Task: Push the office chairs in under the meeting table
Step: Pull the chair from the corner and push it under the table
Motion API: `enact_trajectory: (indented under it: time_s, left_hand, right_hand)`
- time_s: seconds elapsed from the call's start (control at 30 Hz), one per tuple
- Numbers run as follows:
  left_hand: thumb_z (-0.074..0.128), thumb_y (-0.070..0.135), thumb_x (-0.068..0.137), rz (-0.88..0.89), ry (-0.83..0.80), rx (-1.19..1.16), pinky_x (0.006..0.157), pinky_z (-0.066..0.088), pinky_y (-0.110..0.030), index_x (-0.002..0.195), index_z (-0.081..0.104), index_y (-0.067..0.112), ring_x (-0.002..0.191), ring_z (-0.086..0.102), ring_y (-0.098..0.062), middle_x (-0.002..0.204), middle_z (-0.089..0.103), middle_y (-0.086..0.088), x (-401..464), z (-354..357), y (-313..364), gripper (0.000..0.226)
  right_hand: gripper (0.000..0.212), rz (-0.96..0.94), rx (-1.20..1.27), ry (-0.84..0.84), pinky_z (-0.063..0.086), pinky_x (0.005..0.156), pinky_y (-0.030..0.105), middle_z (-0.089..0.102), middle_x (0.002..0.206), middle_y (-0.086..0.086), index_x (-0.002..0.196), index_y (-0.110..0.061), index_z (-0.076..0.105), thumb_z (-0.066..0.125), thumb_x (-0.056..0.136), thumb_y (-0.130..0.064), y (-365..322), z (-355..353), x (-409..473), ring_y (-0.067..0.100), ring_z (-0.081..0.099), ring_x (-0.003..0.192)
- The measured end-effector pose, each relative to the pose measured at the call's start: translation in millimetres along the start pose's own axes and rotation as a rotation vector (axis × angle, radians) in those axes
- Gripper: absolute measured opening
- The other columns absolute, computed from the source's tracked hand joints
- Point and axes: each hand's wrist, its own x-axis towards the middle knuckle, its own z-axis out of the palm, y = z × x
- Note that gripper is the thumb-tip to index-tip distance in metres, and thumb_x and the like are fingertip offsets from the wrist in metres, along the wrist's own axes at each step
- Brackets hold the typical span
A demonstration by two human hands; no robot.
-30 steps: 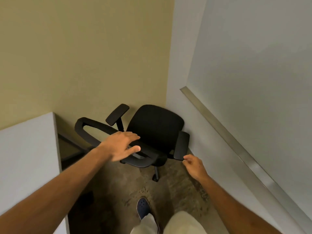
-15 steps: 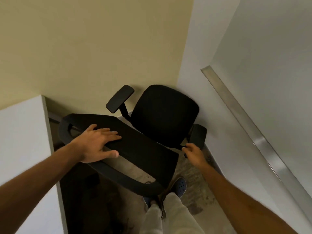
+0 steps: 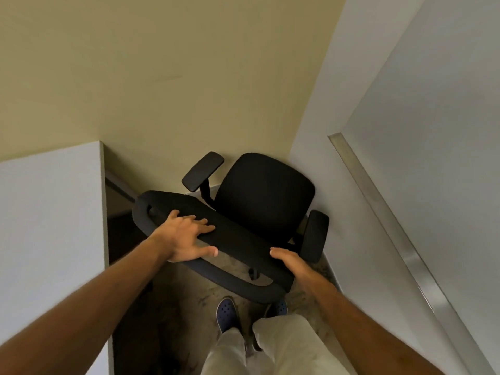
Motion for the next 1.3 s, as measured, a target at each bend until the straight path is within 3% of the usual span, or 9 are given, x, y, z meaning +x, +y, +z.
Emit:
enact_trajectory:
  time_s: [0.1,0.23,0.37,0.57,0.7,0.83,0.97,1.1,1.3]
  left_hand:
    - [0.013,0.097,0.069,-0.043,0.009,-0.052,0.119,0.007,-0.058,0.154,0.023,0.041,0.150,0.022,-0.023,0.163,0.025,0.006,-21,20,24,0.102]
    - [0.011,0.099,0.068,-0.105,0.042,-0.122,0.119,0.008,-0.058,0.154,0.025,0.042,0.149,0.024,-0.023,0.163,0.027,0.006,-47,53,52,0.104]
    - [0.007,0.101,0.064,-0.211,0.086,-0.240,0.119,0.005,-0.058,0.153,0.025,0.044,0.149,0.022,-0.022,0.163,0.027,0.007,-85,99,94,0.108]
    - [0.010,0.098,0.071,-0.354,0.216,-0.346,0.117,0.007,-0.060,0.150,0.033,0.044,0.148,0.026,-0.024,0.160,0.033,0.007,-135,161,172,0.099]
    - [0.012,0.096,0.073,-0.439,0.234,-0.436,0.117,0.005,-0.061,0.151,0.033,0.044,0.149,0.024,-0.028,0.160,0.033,0.007,-155,182,207,0.096]
    - [0.016,0.094,0.075,-0.514,0.244,-0.500,0.118,0.003,-0.061,0.151,0.033,0.042,0.149,0.023,-0.029,0.160,0.033,0.006,-175,193,222,0.094]
    - [0.020,0.093,0.076,-0.586,0.275,-0.567,0.117,0.004,-0.060,0.150,0.036,0.042,0.149,0.024,-0.029,0.159,0.035,0.005,-187,203,219,0.091]
    - [0.016,0.094,0.075,-0.645,0.288,-0.599,0.116,0.007,-0.062,0.150,0.036,0.041,0.148,0.026,-0.030,0.159,0.035,0.003,-191,211,213,0.095]
    - [0.018,0.091,0.078,-0.695,0.264,-0.649,0.114,0.021,-0.058,0.150,0.038,0.037,0.140,0.039,-0.029,0.156,0.041,0.001,-188,212,197,0.092]
  right_hand:
    - [0.050,0.001,-0.035,-0.030,0.039,0.114,0.039,0.057,0.133,0.000,0.136,-0.025,0.060,0.068,0.091,-0.044,13,-9,-16,0.021,0.054,0.126]
    - [0.045,-0.014,-0.081,-0.068,0.047,0.098,0.031,0.063,0.122,-0.003,0.132,-0.024,0.064,0.068,0.091,-0.042,34,-19,-29,0.015,0.061,0.111]
    - [0.044,-0.058,-0.111,-0.115,0.045,0.109,0.042,0.065,0.128,0.003,0.129,-0.021,0.067,0.070,0.090,-0.042,69,-31,-40,0.021,0.061,0.116]
    - [0.037,-0.152,-0.021,-0.114,0.046,0.099,0.036,0.060,0.130,-0.006,0.129,-0.028,0.065,0.066,0.094,-0.037,107,-46,-64,0.012,0.057,0.111]
    - [0.032,-0.148,-0.033,-0.140,0.048,0.105,0.045,0.066,0.128,-0.003,0.122,-0.030,0.071,0.067,0.092,-0.039,110,-51,-67,0.021,0.060,0.119]
    - [0.019,-0.152,-0.051,-0.163,0.052,0.071,0.024,0.072,0.112,-0.007,0.106,-0.028,0.075,0.067,0.092,-0.037,104,-38,-77,0.007,0.069,0.092]
    - [0.024,-0.159,-0.142,-0.182,0.047,0.063,0.019,0.068,0.112,-0.006,0.113,-0.021,0.072,0.062,0.095,-0.034,91,-16,-72,-0.002,0.058,0.086]
    - [0.039,-0.174,-0.190,-0.182,0.046,0.074,0.023,0.063,0.126,0.007,0.129,-0.007,0.065,0.058,0.099,-0.030,73,4,-57,0.007,0.057,0.094]
    - [0.040,-0.218,-0.261,-0.173,0.034,0.105,0.031,0.056,0.141,0.019,0.135,0.002,0.058,0.053,0.102,-0.020,29,40,-30,0.030,0.048,0.134]
